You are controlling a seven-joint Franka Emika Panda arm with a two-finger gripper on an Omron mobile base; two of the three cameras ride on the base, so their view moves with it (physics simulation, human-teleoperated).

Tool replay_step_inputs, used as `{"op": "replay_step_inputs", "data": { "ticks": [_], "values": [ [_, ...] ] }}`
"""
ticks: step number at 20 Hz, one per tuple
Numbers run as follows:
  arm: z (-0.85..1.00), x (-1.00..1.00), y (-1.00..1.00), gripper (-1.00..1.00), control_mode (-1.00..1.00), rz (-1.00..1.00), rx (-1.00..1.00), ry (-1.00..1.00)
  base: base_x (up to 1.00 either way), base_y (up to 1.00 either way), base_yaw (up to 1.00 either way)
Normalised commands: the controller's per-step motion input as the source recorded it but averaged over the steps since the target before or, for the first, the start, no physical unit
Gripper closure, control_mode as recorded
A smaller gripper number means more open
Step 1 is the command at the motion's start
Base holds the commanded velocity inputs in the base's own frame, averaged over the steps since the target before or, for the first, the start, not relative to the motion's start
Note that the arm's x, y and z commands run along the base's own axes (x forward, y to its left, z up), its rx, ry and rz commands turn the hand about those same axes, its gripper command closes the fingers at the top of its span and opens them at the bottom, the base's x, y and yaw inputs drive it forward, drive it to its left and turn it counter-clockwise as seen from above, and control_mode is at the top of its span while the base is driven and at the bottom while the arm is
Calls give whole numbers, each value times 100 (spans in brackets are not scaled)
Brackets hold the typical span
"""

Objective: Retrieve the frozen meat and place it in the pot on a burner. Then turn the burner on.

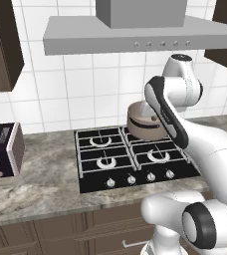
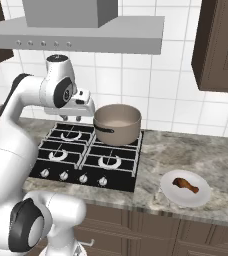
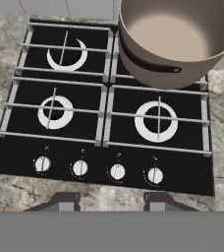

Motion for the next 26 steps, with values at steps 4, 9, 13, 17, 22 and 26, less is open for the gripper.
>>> {"op": "replay_step_inputs", "data": {
  "ticks": [4,9,13,17,22,26],
  "values": [
    [-4,2,-1,-100,-100,0,0,0,0,0,0],
    [-25,0,-12,-100,-100,0,-6,0,0,0,0],
    [-39,0,-40,-100,-100,0,-10,0,0,0,0],
    [-19,-1,-45,-100,-100,0,-2,0,0,0,0],
    [0,-9,-71,-100,-100,0,0,-1,0,0,0],
    [0,8,-67,-100,-100,2,0,0,0,0,0]
  ]
}}
